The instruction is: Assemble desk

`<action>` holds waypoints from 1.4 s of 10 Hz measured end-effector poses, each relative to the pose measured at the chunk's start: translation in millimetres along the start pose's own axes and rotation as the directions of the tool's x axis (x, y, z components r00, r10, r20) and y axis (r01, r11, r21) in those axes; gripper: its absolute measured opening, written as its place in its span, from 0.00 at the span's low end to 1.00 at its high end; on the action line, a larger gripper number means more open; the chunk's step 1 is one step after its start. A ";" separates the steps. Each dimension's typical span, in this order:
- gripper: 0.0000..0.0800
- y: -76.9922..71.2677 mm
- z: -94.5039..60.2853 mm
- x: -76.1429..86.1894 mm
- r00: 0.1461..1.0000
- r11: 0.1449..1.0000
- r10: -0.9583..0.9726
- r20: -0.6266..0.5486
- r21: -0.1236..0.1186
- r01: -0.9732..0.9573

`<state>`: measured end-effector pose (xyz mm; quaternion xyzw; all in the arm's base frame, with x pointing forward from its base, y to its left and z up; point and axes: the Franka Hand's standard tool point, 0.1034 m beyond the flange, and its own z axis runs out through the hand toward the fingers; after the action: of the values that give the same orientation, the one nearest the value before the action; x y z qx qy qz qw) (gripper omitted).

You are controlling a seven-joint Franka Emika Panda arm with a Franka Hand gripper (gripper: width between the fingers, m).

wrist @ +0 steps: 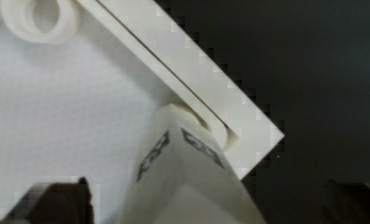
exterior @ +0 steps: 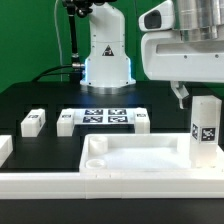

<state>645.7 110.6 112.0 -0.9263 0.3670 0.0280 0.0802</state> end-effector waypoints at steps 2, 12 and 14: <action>0.81 1.0 0.7 0.5 0.980 0.980 -0.198 -0.008 -0.015 0.198; 0.37 5.6 1.6 13.1 0.994 0.996 -0.087 -0.068 -0.026 0.085; 0.37 7.3 3.0 12.9 0.969 0.969 0.245 -0.029 0.022 -0.245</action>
Offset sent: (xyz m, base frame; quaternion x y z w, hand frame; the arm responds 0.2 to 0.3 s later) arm 0.0053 -0.0045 -0.0042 -0.0609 0.1014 -0.4621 0.8789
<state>650.1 97.2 106.7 -0.8735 0.4800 0.0197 0.0786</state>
